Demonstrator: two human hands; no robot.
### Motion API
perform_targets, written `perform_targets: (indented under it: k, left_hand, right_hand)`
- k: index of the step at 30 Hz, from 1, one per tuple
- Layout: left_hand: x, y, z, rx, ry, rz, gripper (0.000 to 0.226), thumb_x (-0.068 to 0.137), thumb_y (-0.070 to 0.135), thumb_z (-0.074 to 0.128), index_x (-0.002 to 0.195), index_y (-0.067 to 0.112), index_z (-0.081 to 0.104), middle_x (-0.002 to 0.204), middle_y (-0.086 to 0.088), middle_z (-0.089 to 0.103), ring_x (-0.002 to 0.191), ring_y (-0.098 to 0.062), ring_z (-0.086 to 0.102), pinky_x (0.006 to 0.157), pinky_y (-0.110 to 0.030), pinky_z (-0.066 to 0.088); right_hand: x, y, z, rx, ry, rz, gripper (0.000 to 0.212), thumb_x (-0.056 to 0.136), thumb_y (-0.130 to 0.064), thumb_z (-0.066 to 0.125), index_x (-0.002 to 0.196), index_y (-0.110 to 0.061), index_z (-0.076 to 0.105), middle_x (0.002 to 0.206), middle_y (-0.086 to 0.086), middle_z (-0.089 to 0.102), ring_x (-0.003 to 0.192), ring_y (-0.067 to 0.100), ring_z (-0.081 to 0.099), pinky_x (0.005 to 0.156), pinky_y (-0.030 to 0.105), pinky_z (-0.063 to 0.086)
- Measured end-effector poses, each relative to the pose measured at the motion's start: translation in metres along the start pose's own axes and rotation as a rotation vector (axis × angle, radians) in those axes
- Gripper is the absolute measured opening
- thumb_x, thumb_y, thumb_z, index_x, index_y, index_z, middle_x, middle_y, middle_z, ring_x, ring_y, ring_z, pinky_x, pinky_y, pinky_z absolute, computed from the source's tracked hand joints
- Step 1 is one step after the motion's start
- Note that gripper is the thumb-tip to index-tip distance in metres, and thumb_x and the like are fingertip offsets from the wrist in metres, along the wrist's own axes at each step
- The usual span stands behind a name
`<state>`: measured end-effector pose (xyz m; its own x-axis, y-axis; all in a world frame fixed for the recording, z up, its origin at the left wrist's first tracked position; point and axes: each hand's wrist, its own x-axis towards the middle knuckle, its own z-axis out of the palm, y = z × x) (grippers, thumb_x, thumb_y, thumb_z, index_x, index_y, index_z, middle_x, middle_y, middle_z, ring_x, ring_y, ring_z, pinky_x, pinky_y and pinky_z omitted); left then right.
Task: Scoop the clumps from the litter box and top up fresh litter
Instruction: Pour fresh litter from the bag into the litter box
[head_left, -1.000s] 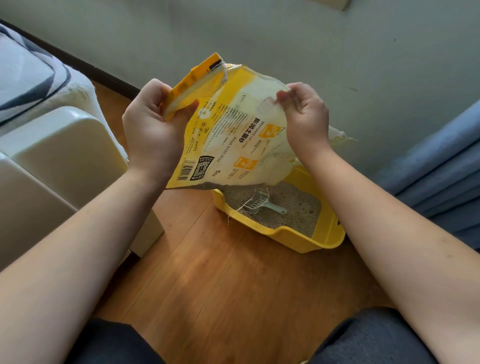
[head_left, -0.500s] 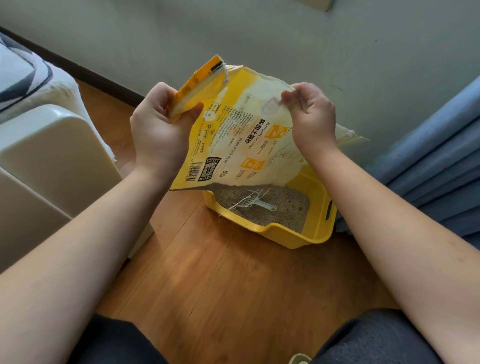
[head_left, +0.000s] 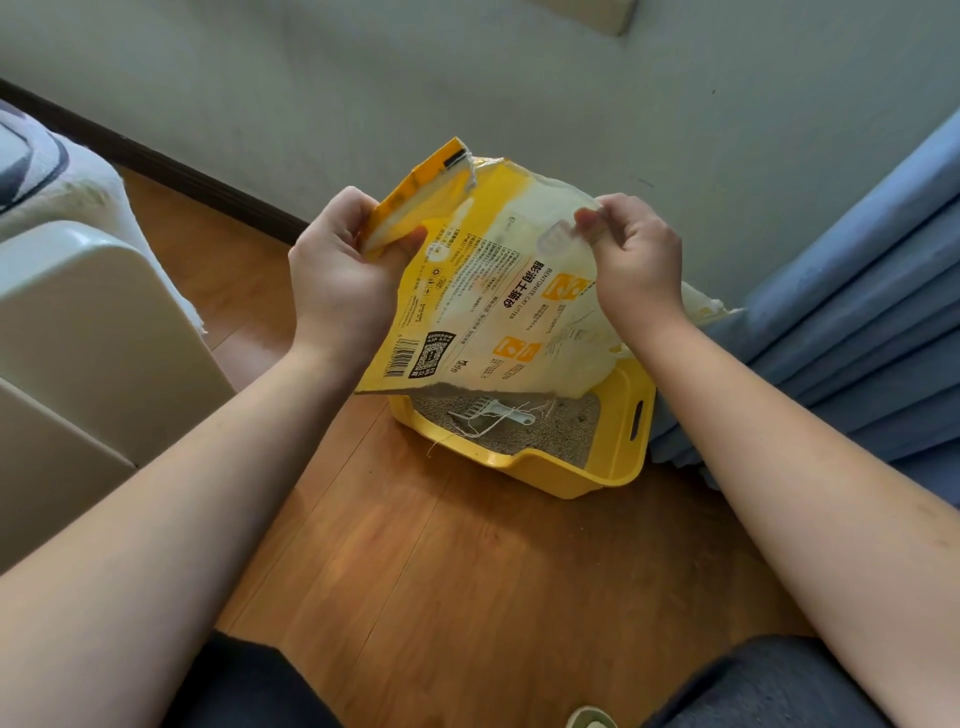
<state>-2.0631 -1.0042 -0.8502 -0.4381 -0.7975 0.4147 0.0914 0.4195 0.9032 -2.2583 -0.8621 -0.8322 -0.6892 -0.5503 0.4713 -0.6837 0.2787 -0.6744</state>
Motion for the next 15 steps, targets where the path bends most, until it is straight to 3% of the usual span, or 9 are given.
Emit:
perform_targets:
  k: [4,10,15]
  left_hand:
    - [0.000,-0.002,-0.005,0.040,-0.012,-0.030,0.034,0.085,0.034,0.075,0.083,0.004,0.058,0.079,-0.009,0.065,0.076,-0.027,0.064,0.068,-0.048,0.056]
    - [0.001,-0.013,-0.014,0.075,-0.005,-0.083,0.036,0.084,0.039,0.074,0.086,0.006,0.058,0.085,-0.011,0.066,0.080,-0.027,0.065,0.069,-0.050,0.056]
    - [0.000,-0.023,-0.019,0.109,-0.035,-0.141,0.042,0.082,0.048,0.073,0.090,0.009,0.058,0.088,-0.009,0.067,0.084,-0.027,0.067,0.070,-0.053,0.056]
  right_hand:
    - [-0.004,0.000,0.006,-0.021,-0.029,0.025,0.023,0.095,-0.040,0.054,0.085,-0.024,0.066,0.073,-0.016,0.054,0.069,-0.004,0.048,0.061,0.014,0.034]
    - [-0.005,-0.005,0.014,-0.011,-0.045,-0.011,0.023,0.094,-0.036,0.057,0.090,-0.018,0.070,0.085,-0.007,0.063,0.079,0.010,0.057,0.070,0.023,0.043]
    - [-0.006,-0.009,0.016,-0.035,-0.042,-0.053,0.023,0.093,-0.034,0.059,0.089,-0.016,0.071,0.081,-0.007,0.061,0.076,0.009,0.054,0.068,0.023,0.040]
